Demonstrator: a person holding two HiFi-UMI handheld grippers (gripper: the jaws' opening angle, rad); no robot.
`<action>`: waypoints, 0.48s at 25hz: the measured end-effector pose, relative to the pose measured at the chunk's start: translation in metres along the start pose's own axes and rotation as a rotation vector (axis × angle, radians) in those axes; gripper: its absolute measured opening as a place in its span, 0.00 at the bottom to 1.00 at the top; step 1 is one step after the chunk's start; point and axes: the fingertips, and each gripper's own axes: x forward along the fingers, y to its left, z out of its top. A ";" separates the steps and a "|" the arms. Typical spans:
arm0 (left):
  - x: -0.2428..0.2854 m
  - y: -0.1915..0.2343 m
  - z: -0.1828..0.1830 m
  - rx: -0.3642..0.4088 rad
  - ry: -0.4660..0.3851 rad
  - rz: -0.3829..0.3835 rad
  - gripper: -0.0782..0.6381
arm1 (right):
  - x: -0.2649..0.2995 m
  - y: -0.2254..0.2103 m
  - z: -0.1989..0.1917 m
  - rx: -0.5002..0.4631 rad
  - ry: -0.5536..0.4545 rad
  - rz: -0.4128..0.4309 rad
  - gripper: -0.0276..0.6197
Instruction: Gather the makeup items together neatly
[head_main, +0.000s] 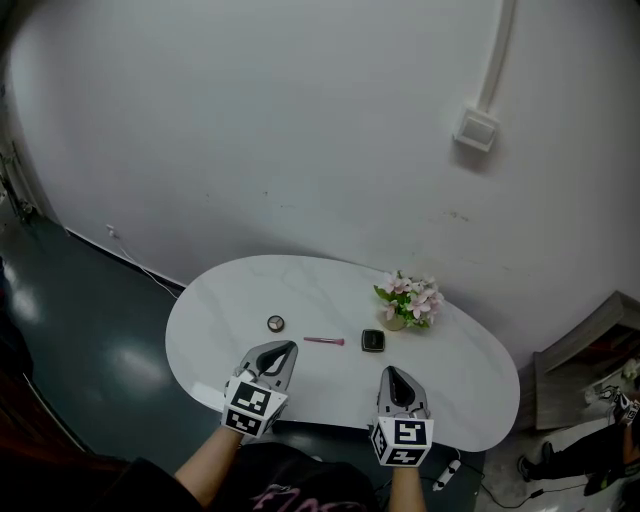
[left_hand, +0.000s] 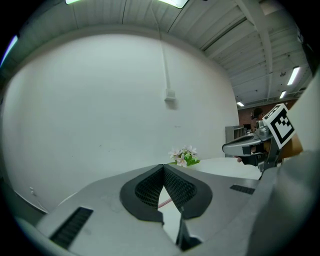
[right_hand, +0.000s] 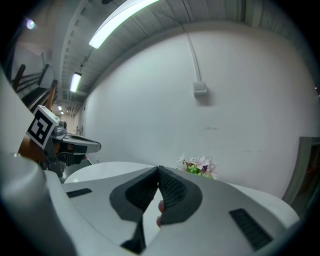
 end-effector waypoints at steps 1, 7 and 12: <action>0.000 0.001 0.002 -0.009 -0.006 0.002 0.12 | -0.001 0.000 0.001 -0.001 -0.002 -0.002 0.14; 0.000 0.000 0.004 -0.049 -0.016 0.004 0.12 | -0.008 -0.003 -0.001 -0.012 -0.006 -0.014 0.14; 0.002 -0.006 0.005 -0.046 -0.019 -0.008 0.12 | -0.011 -0.009 0.000 -0.013 -0.010 -0.021 0.14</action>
